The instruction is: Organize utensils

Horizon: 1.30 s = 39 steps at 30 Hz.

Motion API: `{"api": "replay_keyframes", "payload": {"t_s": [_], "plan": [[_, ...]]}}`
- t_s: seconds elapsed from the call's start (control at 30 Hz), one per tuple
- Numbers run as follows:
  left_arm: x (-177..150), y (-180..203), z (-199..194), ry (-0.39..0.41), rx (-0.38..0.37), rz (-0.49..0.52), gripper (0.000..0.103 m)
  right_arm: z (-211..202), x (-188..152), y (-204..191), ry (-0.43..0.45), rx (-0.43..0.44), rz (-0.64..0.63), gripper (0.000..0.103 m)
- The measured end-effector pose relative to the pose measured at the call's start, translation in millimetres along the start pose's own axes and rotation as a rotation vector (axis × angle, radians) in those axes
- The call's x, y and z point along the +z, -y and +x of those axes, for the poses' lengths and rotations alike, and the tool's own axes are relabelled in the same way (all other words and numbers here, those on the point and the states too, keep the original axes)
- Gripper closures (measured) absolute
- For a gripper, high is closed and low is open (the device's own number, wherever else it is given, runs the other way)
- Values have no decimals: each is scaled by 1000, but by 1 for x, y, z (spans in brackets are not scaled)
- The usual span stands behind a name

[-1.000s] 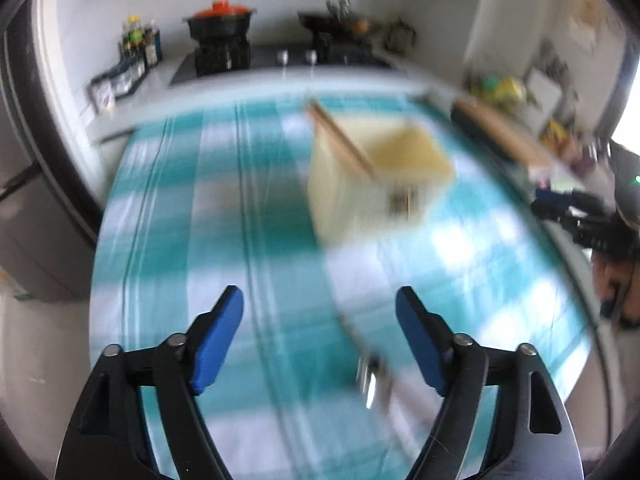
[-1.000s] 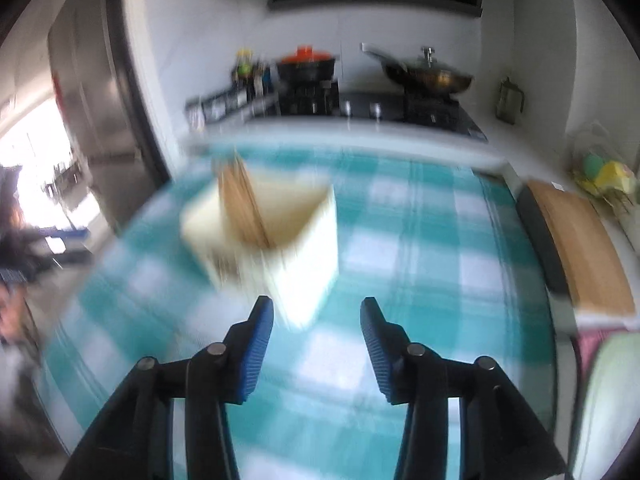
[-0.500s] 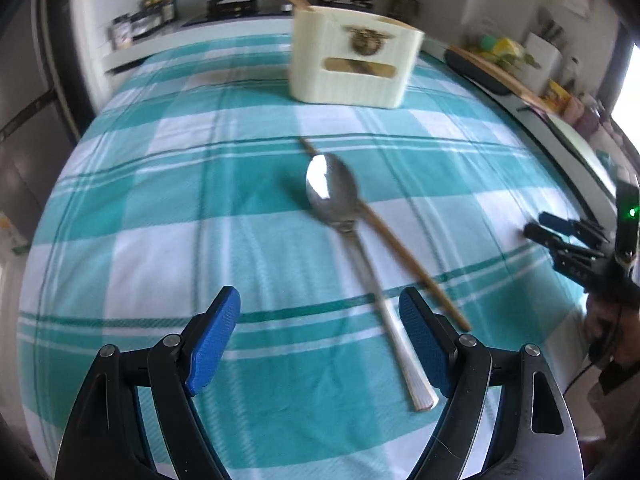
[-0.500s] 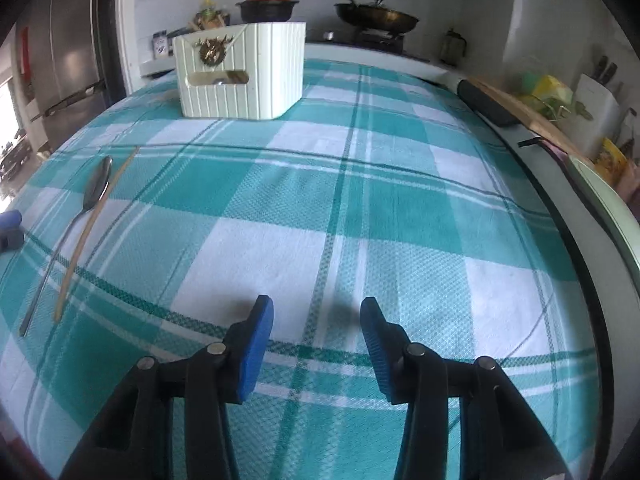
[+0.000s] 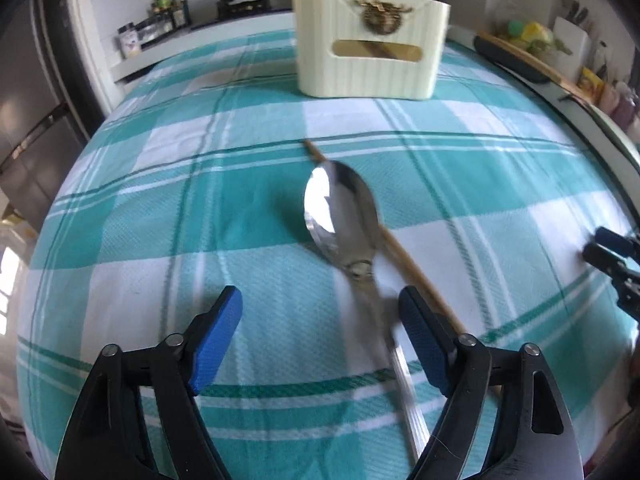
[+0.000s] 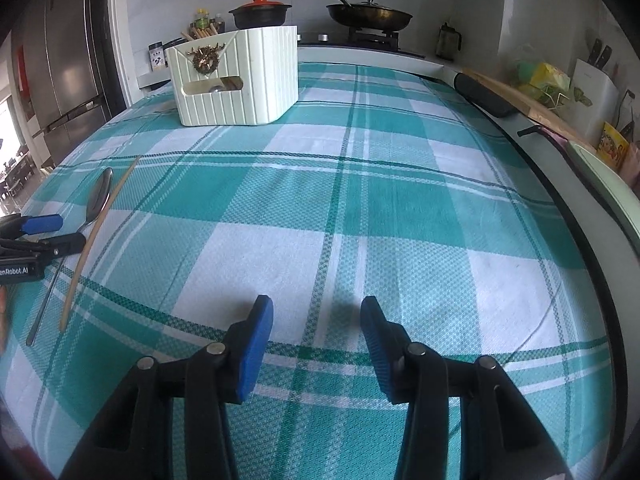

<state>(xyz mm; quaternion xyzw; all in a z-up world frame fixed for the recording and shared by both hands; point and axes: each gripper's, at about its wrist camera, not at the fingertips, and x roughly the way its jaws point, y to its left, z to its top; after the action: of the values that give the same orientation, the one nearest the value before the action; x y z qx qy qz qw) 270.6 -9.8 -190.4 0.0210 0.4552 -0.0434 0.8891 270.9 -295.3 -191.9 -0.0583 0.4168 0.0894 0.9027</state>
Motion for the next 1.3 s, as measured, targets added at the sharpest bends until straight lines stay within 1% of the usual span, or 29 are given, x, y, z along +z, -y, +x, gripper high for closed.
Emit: {"api": "replay_keyframes", "payload": {"t_s": [0.07, 0.1, 0.13, 0.17, 0.2, 0.27, 0.37, 0.4, 0.47, 0.6, 0.63, 0.67, 0.7, 0.73, 0.77, 0.83, 0.93, 1.1, 1.17, 1.23, 1.27, 1.3], "plan": [[0, -9, -1, 0, -3, -28, 28, -4, 1, -3, 4, 1, -9, 57], [-1, -15, -2, 3, 1, -40, 32, -9, 2, -7, 20, 25, -11, 57], [-2, -18, -3, 3, 6, -48, 36, -16, 5, -14, 40, 68, -17, 57], [-4, -25, -4, 4, 7, -63, 37, -21, 8, -21, 50, 102, -26, 56], [-4, -27, -4, 4, 5, -71, 38, -26, 14, -34, 57, 159, -47, 57], [-5, -32, -5, 6, -10, -86, 38, -27, 24, -60, 48, 248, -78, 57], [-8, -30, -8, 0, -7, -69, 38, -19, 37, -102, 12, 345, -153, 57], [-9, -30, -9, -1, -4, -61, 38, -14, 40, -116, 1, 360, -189, 57], [-15, -29, -12, 1, 5, -43, 38, -5, 45, -138, -10, 353, -261, 59], [-22, -31, -18, 3, 8, -30, 38, 20, 45, -162, -81, 366, -333, 59], [-23, -31, -18, 2, 7, -29, 38, 25, 43, -167, -85, 347, -361, 67], [-24, -31, -19, 3, 7, -28, 37, 25, 42, -168, -69, 328, -377, 73], [-25, -31, -19, 4, 9, -27, 37, 24, 41, -168, -57, 308, -386, 87], [-25, -32, -20, 6, 10, -26, 37, 23, 41, -162, -59, 292, -355, 97], [-26, -32, -20, 9, 12, -27, 36, 23, 42, -157, -61, 284, -324, 98], [-26, -32, -20, 11, 14, -29, 36, 21, 40, -138, -55, 240, -251, 98], [-26, -33, -19, 11, 25, -34, 31, 20, 34, -99, -59, 161, -146, 98], [-26, -39, -18, 2, 27, -59, 25, 3, 13, -40, -65, 13, -40, 98], [-26, -40, -18, -2, 29, -65, 24, -2, 8, -24, -67, -24, -26, 97], [-26, -41, -18, -6, 32, -68, 24, -9, 5, -12, -61, -43, -10, 96], [-26, -41, -18, -9, 32, -70, 23, -11, 5, -10, -50, -42, -3, 94], [-25, -41, -18, -10, 31, -71, 23, -15, 5, -7, -40, -35, 2, 89]]}}
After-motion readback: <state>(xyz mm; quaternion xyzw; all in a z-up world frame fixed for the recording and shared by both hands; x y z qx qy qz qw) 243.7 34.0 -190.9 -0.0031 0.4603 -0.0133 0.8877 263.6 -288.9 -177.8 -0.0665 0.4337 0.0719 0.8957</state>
